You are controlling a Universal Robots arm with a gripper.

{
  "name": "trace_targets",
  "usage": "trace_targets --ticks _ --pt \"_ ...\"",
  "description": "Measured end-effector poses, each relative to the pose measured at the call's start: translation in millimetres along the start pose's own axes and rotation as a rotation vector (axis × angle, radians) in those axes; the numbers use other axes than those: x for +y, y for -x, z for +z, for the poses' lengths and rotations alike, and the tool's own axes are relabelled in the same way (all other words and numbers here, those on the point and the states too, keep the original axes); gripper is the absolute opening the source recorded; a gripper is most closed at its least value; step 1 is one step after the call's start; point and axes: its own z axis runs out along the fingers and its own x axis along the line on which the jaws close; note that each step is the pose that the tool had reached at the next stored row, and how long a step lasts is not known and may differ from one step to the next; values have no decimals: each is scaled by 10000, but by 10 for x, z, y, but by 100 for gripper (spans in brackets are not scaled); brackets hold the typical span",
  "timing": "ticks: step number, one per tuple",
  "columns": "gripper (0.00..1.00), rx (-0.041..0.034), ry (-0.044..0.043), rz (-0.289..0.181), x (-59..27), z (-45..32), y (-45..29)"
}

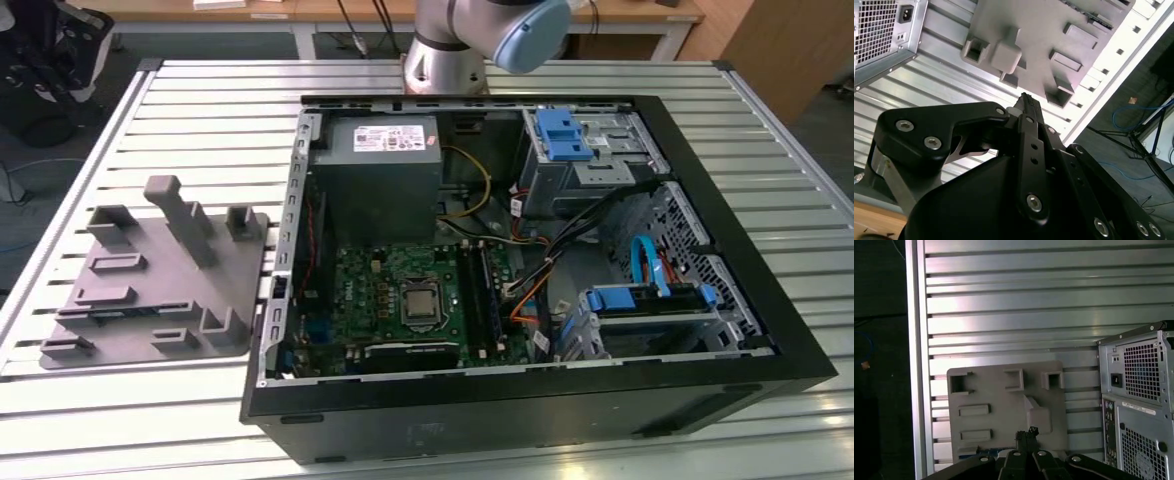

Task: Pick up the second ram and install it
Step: 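Reach for the second ram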

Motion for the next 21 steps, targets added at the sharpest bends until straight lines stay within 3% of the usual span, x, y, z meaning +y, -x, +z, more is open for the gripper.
trace_targets --ticks 11,21 --pt "10 0 -1 1 -21 8 -272" --pt "10 -3 1 0 -35 79 -417"
